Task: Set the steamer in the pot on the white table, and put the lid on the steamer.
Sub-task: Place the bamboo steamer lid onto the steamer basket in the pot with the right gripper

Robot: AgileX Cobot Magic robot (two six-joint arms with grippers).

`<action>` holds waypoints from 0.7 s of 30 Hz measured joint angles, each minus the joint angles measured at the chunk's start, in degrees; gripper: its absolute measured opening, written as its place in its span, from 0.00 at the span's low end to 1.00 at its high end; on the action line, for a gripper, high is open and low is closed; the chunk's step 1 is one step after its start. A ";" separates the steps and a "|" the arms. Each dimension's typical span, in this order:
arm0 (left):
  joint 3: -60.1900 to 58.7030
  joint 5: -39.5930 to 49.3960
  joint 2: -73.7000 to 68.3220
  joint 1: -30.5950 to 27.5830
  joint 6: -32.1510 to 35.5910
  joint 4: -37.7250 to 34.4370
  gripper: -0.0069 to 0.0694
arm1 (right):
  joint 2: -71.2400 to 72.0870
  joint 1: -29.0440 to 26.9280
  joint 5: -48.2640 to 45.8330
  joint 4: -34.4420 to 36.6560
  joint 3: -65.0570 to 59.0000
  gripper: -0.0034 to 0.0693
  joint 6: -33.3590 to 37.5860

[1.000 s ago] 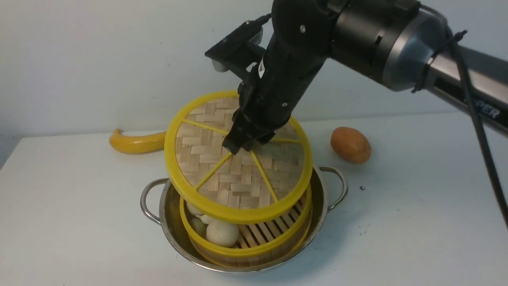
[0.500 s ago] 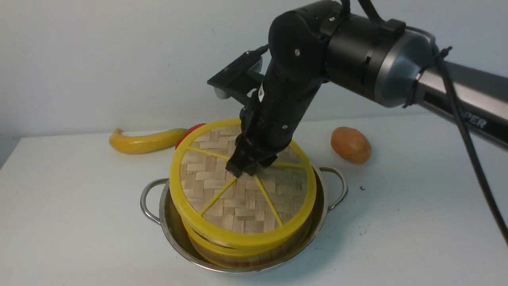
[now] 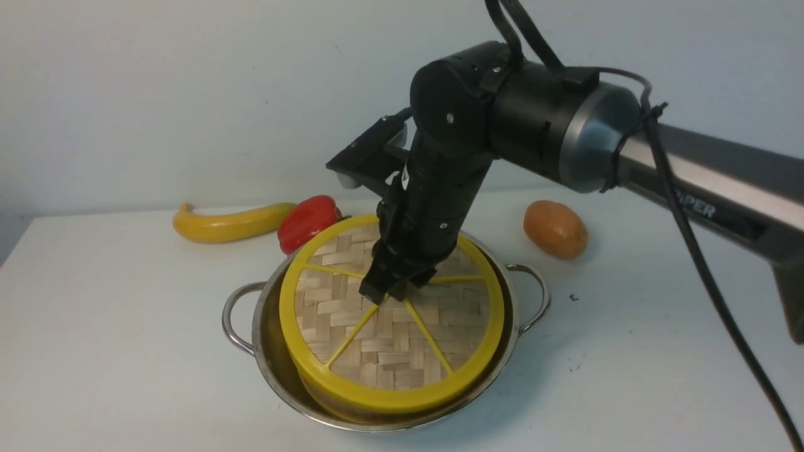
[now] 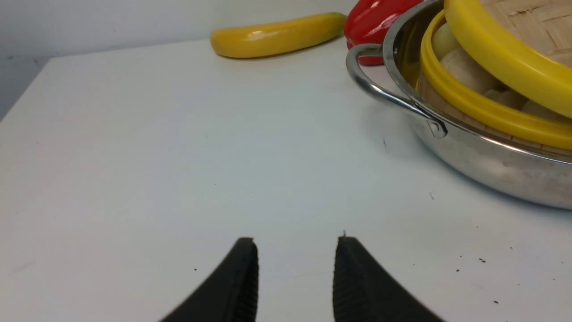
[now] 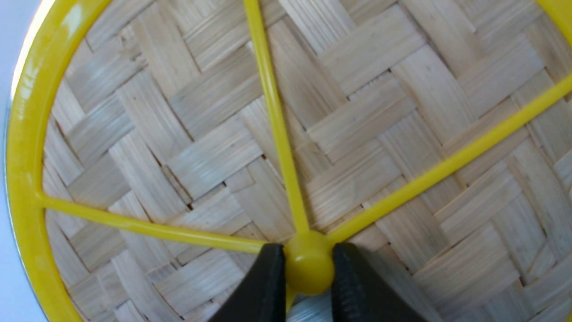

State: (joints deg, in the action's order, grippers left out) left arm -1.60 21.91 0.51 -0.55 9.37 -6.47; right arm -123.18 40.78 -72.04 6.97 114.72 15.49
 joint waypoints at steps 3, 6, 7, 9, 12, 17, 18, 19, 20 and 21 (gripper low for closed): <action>0.00 0.00 0.00 0.00 0.00 0.00 0.39 | 0.00 0.00 0.05 0.00 0.00 0.21 0.16; 0.00 0.00 0.00 0.00 0.00 0.00 0.40 | -0.31 0.00 -0.02 0.05 1.11 0.21 0.27; 0.00 0.00 0.00 0.00 0.00 0.00 0.40 | -0.37 0.00 -0.02 0.04 1.56 0.21 0.27; 0.00 0.00 0.00 0.00 0.00 0.00 0.40 | -0.55 0.00 -0.02 0.04 2.25 0.21 0.31; 0.00 0.00 0.00 0.00 0.00 0.00 0.40 | -0.60 0.00 -0.03 0.42 2.48 0.21 0.42; 0.00 0.00 0.00 0.00 0.00 0.00 0.40 | -1.28 0.00 -0.03 0.72 2.70 0.21 0.52; 0.00 0.00 0.00 0.00 0.00 0.00 0.40 | -1.48 0.00 -0.03 0.72 2.76 0.21 0.56; 0.00 0.00 0.00 0.00 0.00 0.00 0.40 | -2.00 0.00 -0.03 0.72 2.76 0.21 0.63; 0.00 0.00 0.00 0.00 0.00 0.00 0.40 | -2.33 0.00 -0.03 0.72 2.76 0.21 0.71; 0.00 0.00 0.00 0.00 0.00 0.00 0.40 | -2.66 0.00 -0.03 0.72 2.76 0.21 0.84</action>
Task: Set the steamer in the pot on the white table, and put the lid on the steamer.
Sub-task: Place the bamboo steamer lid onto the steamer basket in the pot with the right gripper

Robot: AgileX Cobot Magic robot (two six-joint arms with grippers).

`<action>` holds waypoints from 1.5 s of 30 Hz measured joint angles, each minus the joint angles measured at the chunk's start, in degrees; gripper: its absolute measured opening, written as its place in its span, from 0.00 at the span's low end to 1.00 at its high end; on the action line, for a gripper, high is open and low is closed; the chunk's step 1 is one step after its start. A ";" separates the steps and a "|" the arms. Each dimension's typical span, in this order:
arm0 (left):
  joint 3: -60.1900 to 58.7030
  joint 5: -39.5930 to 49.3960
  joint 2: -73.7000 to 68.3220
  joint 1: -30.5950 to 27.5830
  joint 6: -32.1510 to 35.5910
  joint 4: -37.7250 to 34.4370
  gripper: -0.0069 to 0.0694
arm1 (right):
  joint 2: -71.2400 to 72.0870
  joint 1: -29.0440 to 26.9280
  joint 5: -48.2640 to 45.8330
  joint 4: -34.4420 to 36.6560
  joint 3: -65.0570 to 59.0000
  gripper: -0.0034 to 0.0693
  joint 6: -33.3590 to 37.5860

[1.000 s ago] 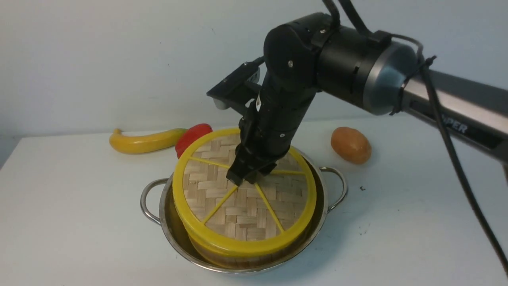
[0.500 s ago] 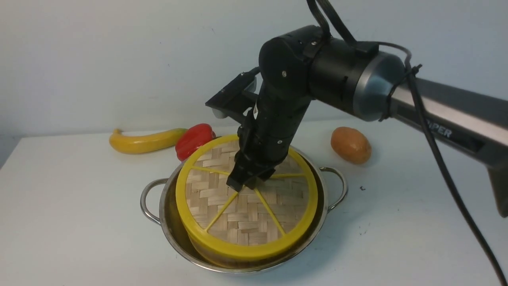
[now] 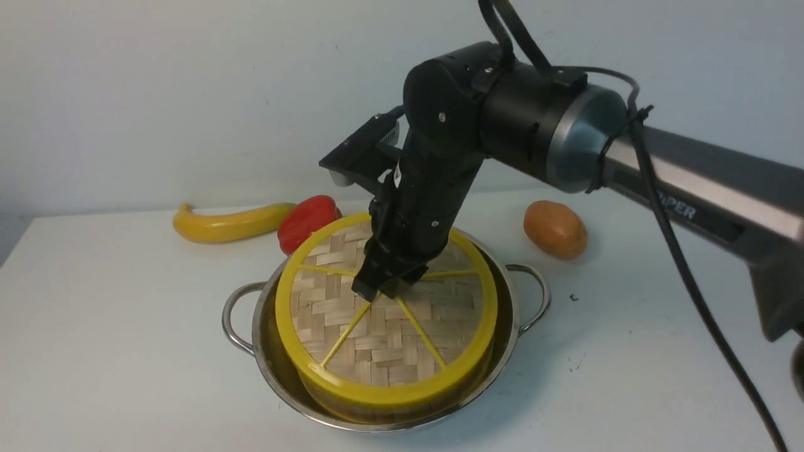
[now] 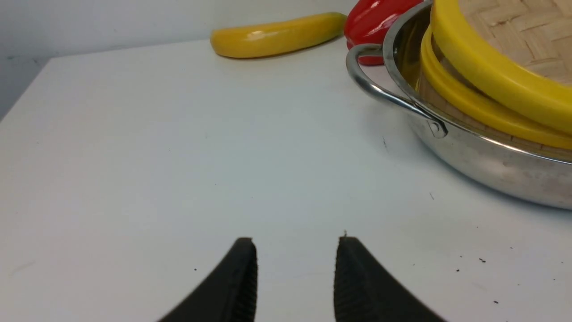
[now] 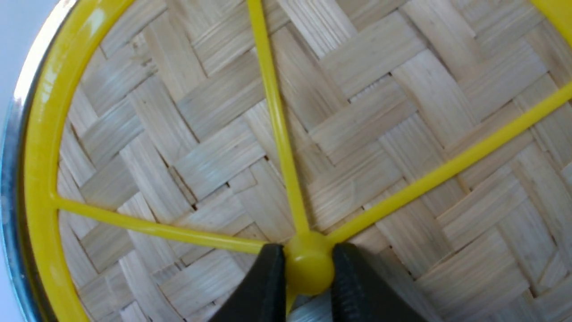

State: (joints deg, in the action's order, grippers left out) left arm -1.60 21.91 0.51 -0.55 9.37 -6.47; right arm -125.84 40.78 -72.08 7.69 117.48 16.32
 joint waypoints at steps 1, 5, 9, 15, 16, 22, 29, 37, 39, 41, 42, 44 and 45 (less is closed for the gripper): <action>0.00 0.00 0.00 0.00 0.00 0.00 0.40 | -0.31 0.00 0.07 0.00 0.00 0.21 0.02; 0.00 0.00 0.00 0.00 0.00 0.00 0.40 | -0.75 0.00 0.30 0.00 0.26 0.21 0.02; 0.00 0.00 0.00 0.00 0.00 0.00 0.40 | -1.03 0.00 -0.12 -0.06 1.62 0.21 0.05; 0.00 0.00 0.00 0.00 0.00 0.00 0.40 | -1.57 0.00 -1.10 -0.25 4.07 0.21 0.05; 0.00 0.00 0.00 0.00 0.00 0.00 0.40 | -1.57 0.00 -1.10 -0.25 4.07 0.21 0.05; 0.00 0.00 0.00 0.00 0.00 0.00 0.40 | -2.77 0.00 -0.67 0.22 4.13 0.21 -0.01; 0.00 0.00 0.00 0.00 0.00 0.00 0.40 | -3.58 -0.06 -0.46 0.33 4.63 0.21 0.04; 0.00 0.00 0.00 0.00 0.00 0.00 0.40 | -3.63 -0.06 -0.39 -0.19 4.63 0.21 0.04; 0.00 0.00 0.00 0.00 0.00 0.00 0.40 | -3.63 0.00 -0.39 -0.62 4.63 0.21 -0.02; 0.00 0.00 0.00 0.00 0.00 0.00 0.40 | -3.63 0.04 -0.32 -0.98 4.63 0.21 -0.17; 0.00 0.00 0.00 0.00 0.00 0.00 0.40 | -3.63 0.04 -0.26 -1.30 4.63 0.21 -0.61; 0.00 0.00 0.00 0.00 0.00 0.00 0.40 | -3.63 0.04 -0.26 -1.59 4.63 0.21 -1.05; 0.00 0.00 0.00 0.00 0.00 0.00 0.40 | -3.63 0.11 -0.26 -1.76 4.63 0.22 -1.11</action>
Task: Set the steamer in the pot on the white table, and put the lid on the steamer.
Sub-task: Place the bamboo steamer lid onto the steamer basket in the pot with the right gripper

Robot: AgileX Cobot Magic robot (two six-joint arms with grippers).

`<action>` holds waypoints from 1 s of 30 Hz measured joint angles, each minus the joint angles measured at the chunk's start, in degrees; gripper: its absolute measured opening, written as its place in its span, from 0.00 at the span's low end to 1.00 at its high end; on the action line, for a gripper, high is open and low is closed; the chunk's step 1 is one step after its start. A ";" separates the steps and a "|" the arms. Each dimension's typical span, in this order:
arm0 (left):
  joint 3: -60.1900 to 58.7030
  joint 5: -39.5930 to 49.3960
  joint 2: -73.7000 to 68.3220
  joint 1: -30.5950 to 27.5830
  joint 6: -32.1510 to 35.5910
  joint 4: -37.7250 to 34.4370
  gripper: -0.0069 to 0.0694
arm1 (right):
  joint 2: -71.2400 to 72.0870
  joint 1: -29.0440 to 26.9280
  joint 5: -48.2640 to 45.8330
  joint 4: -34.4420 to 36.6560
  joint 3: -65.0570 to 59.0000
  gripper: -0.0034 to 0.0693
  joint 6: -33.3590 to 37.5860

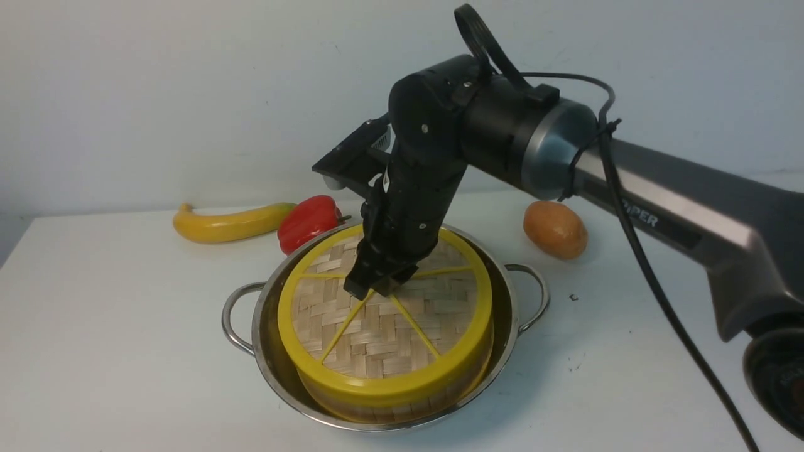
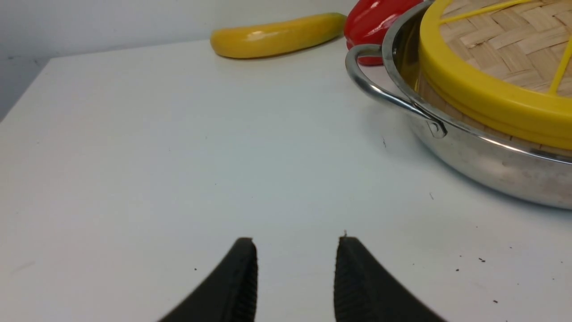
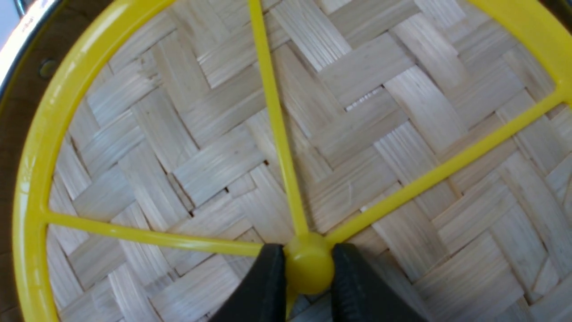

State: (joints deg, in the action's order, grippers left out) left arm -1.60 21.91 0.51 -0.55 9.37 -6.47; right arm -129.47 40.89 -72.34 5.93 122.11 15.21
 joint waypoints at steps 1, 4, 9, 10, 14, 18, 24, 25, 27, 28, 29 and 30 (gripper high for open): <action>0.00 0.00 0.00 0.00 0.00 0.00 0.40 | 0.00 0.00 0.05 -0.03 0.00 0.24 0.00; 0.00 0.00 0.00 0.00 0.00 0.00 0.40 | 0.00 0.00 0.58 -0.60 0.06 0.36 0.00; 0.00 0.00 0.00 0.00 0.00 0.00 0.40 | -0.20 0.00 0.74 -2.47 0.06 0.62 -0.06; 0.00 0.00 0.00 0.00 0.00 0.00 0.40 | -0.26 0.00 0.74 -2.86 0.23 0.65 -0.06; 0.00 0.00 0.00 0.00 0.00 0.00 0.40 | -0.59 0.00 0.39 -4.30 2.82 0.69 -0.11; 0.00 0.00 0.00 0.00 0.00 0.00 0.40 | -0.11 0.01 0.14 -5.16 8.56 0.70 -1.27; 0.00 0.00 0.00 0.00 0.00 0.00 0.40 | 4.37 0.01 0.04 -10.88 14.01 0.69 -3.94; 0.00 0.00 0.00 0.00 0.00 0.00 0.40 | 5.39 0.01 0.04 -12.24 14.47 0.68 -4.66; 0.00 0.00 0.00 0.00 0.00 0.00 0.40 | 8.41 0.01 -0.01 -15.63 14.98 0.65 -6.62; 0.00 0.00 0.00 0.00 0.00 0.00 0.40 | 10.02 0.01 -0.14 -17.21 15.13 0.62 -7.85; 0.00 0.00 0.00 0.00 0.00 0.00 0.40 | 11.32 0.01 -0.21 -18.34 15.20 0.59 -8.90; 0.00 0.00 0.00 0.00 0.00 0.00 0.40 | 12.98 0.01 -0.37 -19.61 15.35 0.55 -10.07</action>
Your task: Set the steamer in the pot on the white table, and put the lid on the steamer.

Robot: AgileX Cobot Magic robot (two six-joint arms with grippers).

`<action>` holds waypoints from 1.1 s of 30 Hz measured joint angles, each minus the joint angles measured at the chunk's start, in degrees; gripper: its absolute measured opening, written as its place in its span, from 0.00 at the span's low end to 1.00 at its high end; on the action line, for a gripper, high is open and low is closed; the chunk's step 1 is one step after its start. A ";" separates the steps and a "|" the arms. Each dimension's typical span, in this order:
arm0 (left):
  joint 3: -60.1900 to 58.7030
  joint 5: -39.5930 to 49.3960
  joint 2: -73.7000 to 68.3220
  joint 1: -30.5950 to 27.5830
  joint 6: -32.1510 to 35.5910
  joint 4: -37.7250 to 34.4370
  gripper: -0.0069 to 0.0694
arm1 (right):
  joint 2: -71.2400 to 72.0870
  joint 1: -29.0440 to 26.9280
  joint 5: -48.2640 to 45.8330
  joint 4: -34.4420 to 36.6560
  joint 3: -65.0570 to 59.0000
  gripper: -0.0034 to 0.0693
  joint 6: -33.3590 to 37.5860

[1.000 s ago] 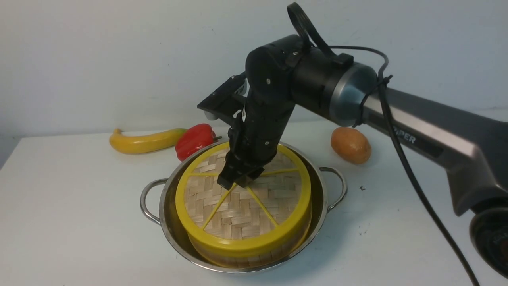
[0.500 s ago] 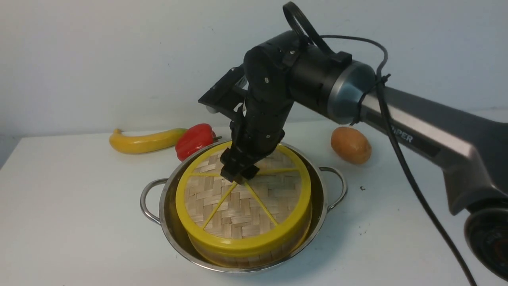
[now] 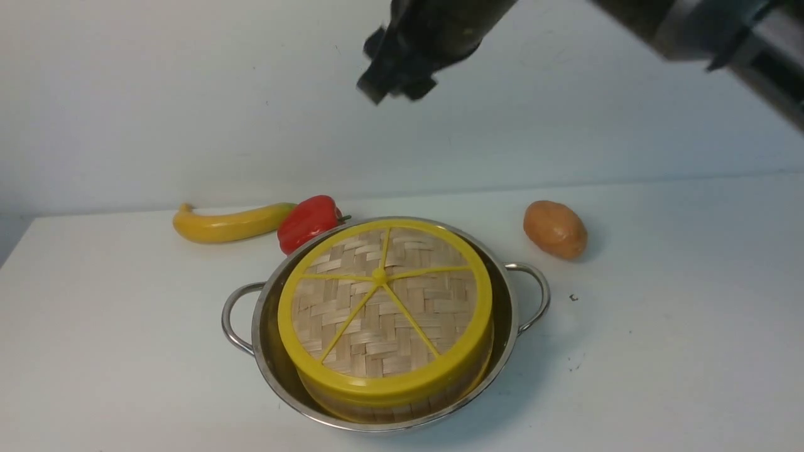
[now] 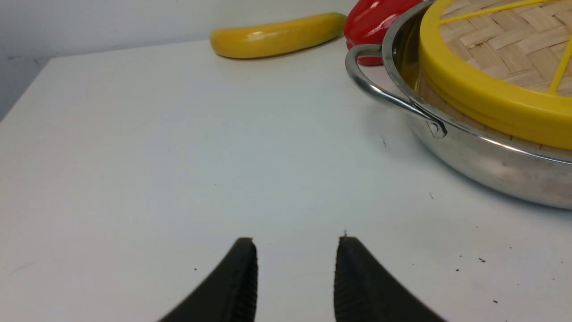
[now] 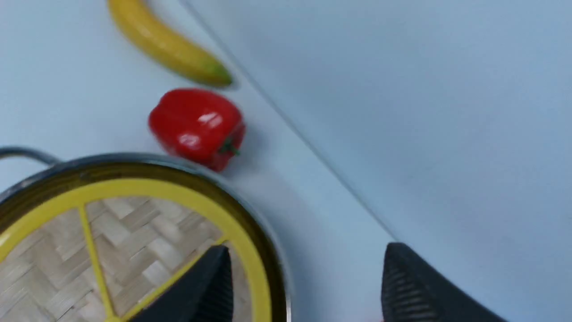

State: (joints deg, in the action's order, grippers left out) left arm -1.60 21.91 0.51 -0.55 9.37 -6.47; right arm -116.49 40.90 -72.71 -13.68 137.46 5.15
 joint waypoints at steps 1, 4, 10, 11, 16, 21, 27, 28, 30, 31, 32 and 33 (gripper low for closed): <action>0.00 0.00 0.00 0.00 0.00 0.00 0.40 | 0.68 0.00 -0.05 -0.64 0.01 0.53 -0.58; 0.00 0.00 0.00 0.00 0.00 0.00 0.40 | 7.47 0.00 -0.40 -4.22 0.12 0.25 -1.93; 0.00 0.00 0.00 0.00 0.00 0.00 0.40 | 15.20 -0.65 -0.51 -8.65 0.12 0.00 -1.97; 0.00 0.00 0.00 0.00 0.00 0.00 0.40 | 16.65 -1.07 -0.62 -8.88 0.12 0.00 -1.97; 0.00 0.00 0.00 0.00 0.00 0.00 0.40 | 20.52 -3.03 -0.74 -8.83 0.12 0.00 -1.97; 0.00 0.00 0.00 0.00 0.00 0.00 0.40 | 24.61 -5.93 -1.05 -5.19 0.12 0.00 -1.97; 0.00 0.00 0.00 0.00 0.00 0.00 0.40 | 28.72 -6.47 -1.18 -2.16 -0.78 0.00 -1.75; 0.00 0.00 0.00 0.00 0.00 0.00 0.40 | 29.61 -6.47 -1.18 -2.15 -1.00 0.00 -1.96; 0.00 0.00 0.00 0.00 0.00 0.00 0.40 | 30.74 -6.47 -1.24 -2.60 -1.06 0.00 -2.39; 0.00 0.00 0.00 0.00 0.00 0.00 0.40 | 31.38 -6.47 -1.27 -3.17 -1.06 0.00 -2.88; 0.00 0.00 0.00 0.00 0.00 0.00 0.40 | 32.08 -6.47 -1.30 -3.98 -1.06 0.00 -3.54; 0.00 0.00 0.00 0.00 0.00 0.00 0.40 | 32.60 -6.47 -1.30 -4.98 -1.06 0.00 -4.13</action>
State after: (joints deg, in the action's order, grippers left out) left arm -1.60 21.91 0.51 -0.55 9.37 -6.47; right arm -83.89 34.43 -74.02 -18.66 136.40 1.02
